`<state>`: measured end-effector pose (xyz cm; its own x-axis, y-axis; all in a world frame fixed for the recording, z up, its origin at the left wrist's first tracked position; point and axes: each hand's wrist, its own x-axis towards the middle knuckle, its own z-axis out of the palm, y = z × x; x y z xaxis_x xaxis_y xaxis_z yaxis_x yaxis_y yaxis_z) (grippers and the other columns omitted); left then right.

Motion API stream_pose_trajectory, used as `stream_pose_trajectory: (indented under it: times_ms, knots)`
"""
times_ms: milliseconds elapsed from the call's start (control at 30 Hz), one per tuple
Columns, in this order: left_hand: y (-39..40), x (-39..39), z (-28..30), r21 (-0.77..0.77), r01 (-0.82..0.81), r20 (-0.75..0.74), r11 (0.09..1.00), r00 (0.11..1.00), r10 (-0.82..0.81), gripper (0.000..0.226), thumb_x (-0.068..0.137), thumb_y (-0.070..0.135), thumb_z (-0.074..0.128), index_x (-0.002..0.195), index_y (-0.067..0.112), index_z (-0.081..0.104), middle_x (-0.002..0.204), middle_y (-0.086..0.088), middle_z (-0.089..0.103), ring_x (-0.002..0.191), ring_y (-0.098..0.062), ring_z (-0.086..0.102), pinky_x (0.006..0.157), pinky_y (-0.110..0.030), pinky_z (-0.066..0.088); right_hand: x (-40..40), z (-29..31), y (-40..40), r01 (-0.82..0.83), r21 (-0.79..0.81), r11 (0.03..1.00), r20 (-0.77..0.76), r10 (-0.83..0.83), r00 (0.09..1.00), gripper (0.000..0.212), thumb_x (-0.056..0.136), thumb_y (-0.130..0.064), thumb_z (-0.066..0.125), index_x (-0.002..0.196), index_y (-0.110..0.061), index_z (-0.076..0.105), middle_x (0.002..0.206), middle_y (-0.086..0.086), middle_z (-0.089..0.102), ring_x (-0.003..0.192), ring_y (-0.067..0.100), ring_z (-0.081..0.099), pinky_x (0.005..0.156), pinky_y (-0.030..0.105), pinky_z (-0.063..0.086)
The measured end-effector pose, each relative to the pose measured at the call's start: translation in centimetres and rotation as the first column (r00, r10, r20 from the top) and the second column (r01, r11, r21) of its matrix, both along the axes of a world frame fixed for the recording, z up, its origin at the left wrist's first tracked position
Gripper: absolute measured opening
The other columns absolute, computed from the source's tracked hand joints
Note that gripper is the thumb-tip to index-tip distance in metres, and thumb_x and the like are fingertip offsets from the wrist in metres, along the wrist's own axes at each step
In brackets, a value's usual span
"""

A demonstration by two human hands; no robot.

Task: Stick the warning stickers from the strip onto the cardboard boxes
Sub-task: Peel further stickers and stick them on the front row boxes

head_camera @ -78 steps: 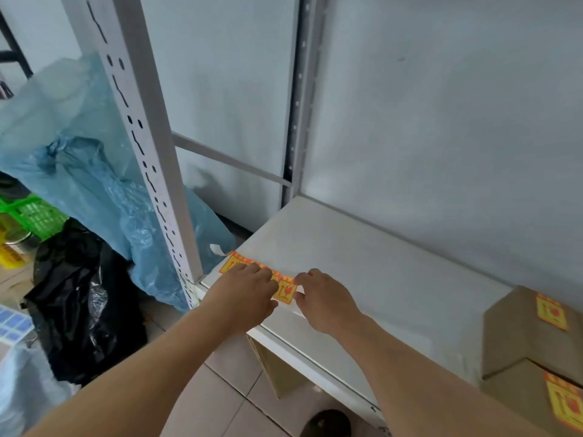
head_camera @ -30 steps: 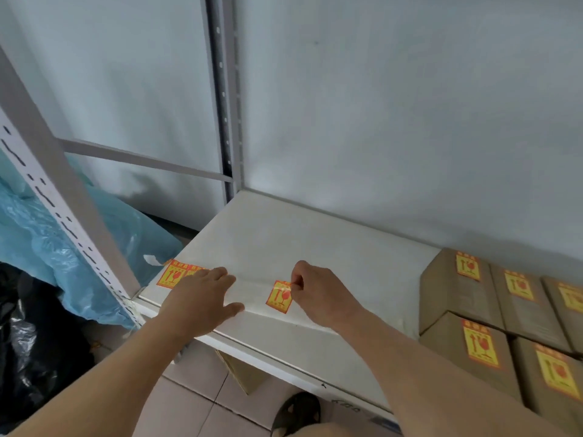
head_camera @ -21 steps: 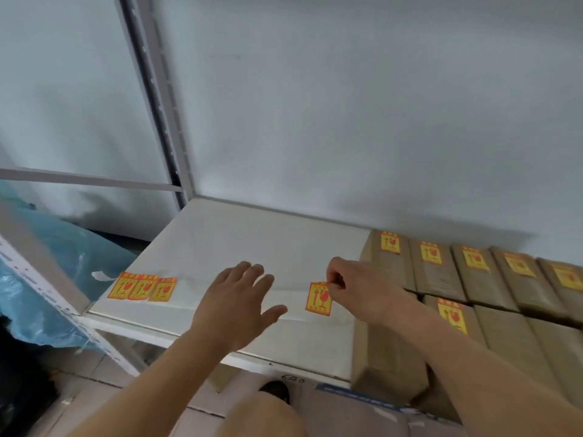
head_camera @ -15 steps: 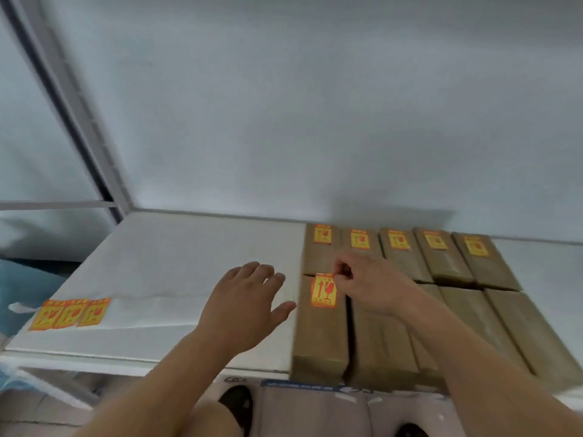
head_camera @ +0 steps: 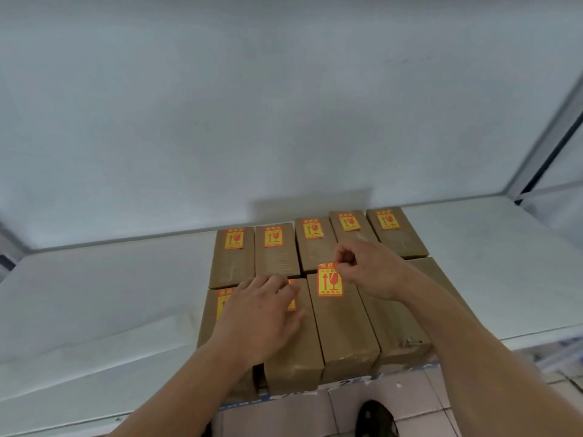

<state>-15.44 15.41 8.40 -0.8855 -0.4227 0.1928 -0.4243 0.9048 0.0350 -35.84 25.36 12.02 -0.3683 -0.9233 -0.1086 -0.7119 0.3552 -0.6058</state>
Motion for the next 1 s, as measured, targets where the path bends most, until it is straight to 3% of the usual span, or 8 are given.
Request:
stream_pose_trajectory:
  times_ms: [467, 733, 1000]
  knots:
    - [1.6, -2.4, -1.0, 0.083, 0.035, 0.073, 0.996, 0.996, -0.041, 0.05, 0.094, 0.061, 0.031, 0.129, 0.032, 0.051, 0.134, 0.011, 0.048, 0.127, -0.011, 0.038, 0.107, -0.033, 0.029, -1.8, -2.1, 0.5, -0.028, 0.025, 0.999, 0.016, 0.028, 0.999, 0.001, 0.095, -0.029, 0.056, 0.097, -0.029, 0.056, 0.091, -0.01, 0.059, 0.085, 0.005, 0.054, 0.071, 0.02, 0.041]
    - [1.9, -2.4, -1.1, 0.08, 0.034, 0.086, 0.996, 0.995, -0.041, 0.053, 0.093, 0.062, 0.03, 0.132, 0.032, 0.049, 0.133, 0.011, 0.049, 0.127, -0.011, 0.038, 0.105, -0.033, 0.031, -1.8, -2.7, -0.1, -0.061, 0.01, 0.998, 0.069, 0.061, 0.996, 0.006, 0.094, -0.028, 0.058, 0.093, -0.033, 0.055, 0.092, -0.007, 0.06, 0.086, 0.01, 0.056, 0.075, 0.024, 0.045]
    - [2.1, -2.5, -1.2, 0.069, 0.03, 0.101, 0.997, 0.994, -0.037, 0.053, 0.093, 0.062, 0.029, 0.132, 0.032, 0.05, 0.132, 0.011, 0.049, 0.126, -0.012, 0.038, 0.106, -0.033, 0.03, -1.8, -3.1, -0.7, -0.065, 0.02, 0.998, 0.028, 0.065, 0.998, 0.01, 0.093, -0.028, 0.06, 0.09, -0.036, 0.054, 0.093, -0.011, 0.059, 0.086, 0.005, 0.054, 0.075, 0.024, 0.042]
